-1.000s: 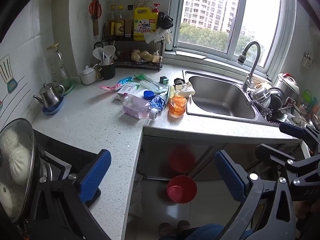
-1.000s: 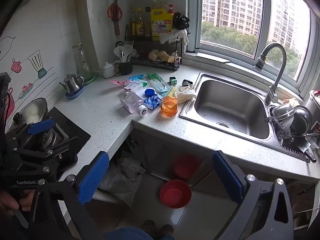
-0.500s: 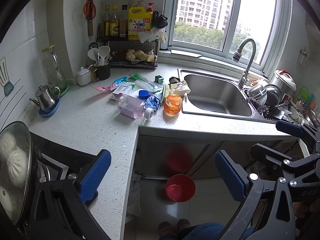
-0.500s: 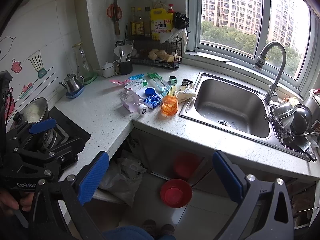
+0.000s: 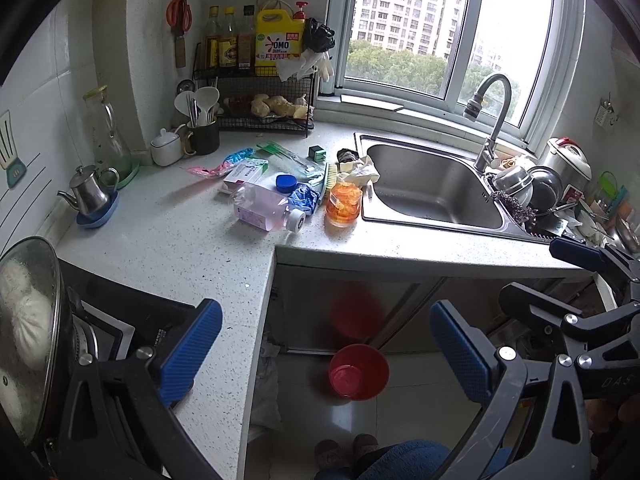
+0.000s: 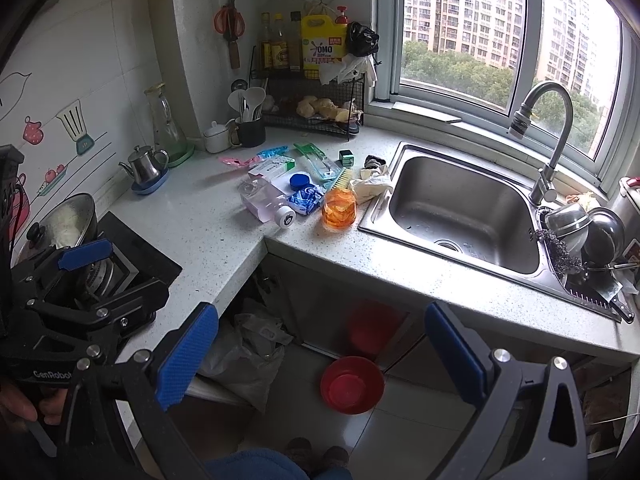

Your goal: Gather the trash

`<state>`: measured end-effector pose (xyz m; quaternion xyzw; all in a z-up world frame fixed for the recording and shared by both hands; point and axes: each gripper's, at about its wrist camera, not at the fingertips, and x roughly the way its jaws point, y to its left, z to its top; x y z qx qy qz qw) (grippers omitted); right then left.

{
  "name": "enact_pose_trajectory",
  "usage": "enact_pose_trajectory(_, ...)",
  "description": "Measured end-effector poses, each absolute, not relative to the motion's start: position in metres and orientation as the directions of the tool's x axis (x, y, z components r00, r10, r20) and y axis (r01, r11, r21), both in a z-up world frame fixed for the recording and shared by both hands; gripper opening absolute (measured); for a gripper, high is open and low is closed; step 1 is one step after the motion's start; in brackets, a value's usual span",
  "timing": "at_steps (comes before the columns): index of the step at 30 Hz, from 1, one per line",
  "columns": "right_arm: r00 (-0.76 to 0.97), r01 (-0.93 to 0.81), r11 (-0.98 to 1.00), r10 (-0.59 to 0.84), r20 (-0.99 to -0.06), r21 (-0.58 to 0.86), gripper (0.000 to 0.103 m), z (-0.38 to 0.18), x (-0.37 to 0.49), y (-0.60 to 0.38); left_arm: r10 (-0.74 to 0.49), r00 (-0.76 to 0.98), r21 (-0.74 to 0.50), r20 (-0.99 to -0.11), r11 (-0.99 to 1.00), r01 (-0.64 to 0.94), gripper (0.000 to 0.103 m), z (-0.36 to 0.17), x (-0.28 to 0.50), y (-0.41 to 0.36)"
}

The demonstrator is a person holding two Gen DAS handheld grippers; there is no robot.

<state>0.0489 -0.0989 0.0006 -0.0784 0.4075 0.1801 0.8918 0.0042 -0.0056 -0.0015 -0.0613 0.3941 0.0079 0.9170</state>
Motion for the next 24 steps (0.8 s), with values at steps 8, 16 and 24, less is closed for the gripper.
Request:
enact_pose_trajectory(8,0.6,-0.372,0.928,0.243,-0.762,0.002,0.103,-0.0012,0.0512,-0.1007,-0.048,0.687,-0.122,-0.725,0.991,-0.059,0.103,-0.002,0.0026,-0.0047)
enact_pose_trajectory(16,0.597,-0.374,0.927,0.242,-0.764,0.002,0.103,-0.0028,0.0507,-0.1012,-0.046,0.682,-0.115,-0.73,0.992,-0.056,0.103,-0.0048,0.0032,-0.0088)
enact_pose_trajectory(24,0.597,-0.375,0.927,0.242,-0.765,0.001,0.103,-0.0025,0.0505,-0.102,-0.043,0.681,-0.112,-0.731,0.992,-0.057,0.103,-0.0048,0.0051,-0.0084)
